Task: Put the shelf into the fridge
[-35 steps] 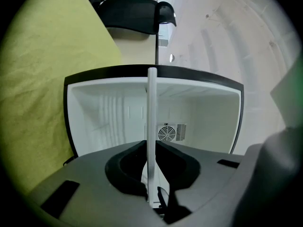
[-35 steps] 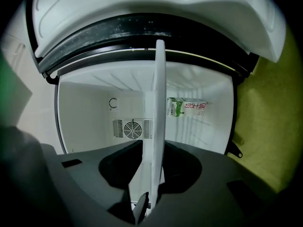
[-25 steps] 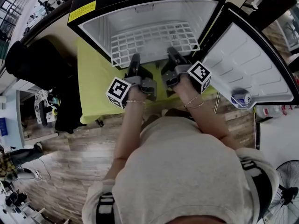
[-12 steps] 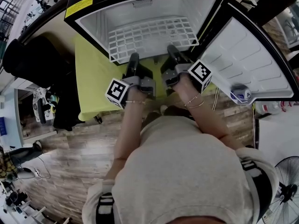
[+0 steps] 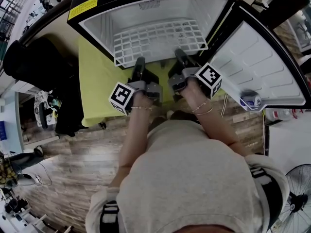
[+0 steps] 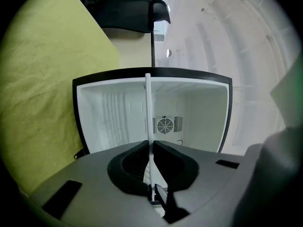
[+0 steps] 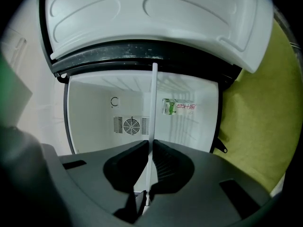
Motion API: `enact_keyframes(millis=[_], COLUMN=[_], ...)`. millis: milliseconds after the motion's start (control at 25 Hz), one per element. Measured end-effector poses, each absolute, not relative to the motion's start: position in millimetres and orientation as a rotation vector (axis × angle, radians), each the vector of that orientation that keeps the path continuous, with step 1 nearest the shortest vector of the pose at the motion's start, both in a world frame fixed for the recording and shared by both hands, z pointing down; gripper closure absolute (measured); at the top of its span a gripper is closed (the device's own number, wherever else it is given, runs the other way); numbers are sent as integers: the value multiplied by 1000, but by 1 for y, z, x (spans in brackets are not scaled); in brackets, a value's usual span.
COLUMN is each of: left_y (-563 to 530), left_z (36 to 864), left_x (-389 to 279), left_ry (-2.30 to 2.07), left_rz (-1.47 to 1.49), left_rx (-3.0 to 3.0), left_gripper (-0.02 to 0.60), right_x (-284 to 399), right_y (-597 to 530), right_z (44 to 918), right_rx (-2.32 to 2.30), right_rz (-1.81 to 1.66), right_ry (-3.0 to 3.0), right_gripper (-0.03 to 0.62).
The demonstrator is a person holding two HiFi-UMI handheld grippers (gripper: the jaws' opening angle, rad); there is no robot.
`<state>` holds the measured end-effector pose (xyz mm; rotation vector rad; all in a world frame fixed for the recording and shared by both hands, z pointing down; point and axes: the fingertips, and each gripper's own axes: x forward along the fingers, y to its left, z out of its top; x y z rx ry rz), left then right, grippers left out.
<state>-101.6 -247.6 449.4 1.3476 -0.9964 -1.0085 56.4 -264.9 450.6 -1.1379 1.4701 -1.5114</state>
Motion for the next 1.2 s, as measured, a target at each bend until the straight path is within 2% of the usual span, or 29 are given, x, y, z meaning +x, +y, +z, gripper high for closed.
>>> enact_keyframes(millis=[1200], left_y=[-292], left_z=[456], left_x=[-106], left_ry=[-1028], left_rz=[-988], left_rx=[1374], left_gripper=[548], right_x=[51], right_y=[-310], right_z=[458], right_rx=[-1085], right_rz=[-1519], right_ry=[1475], right_gripper=[574])
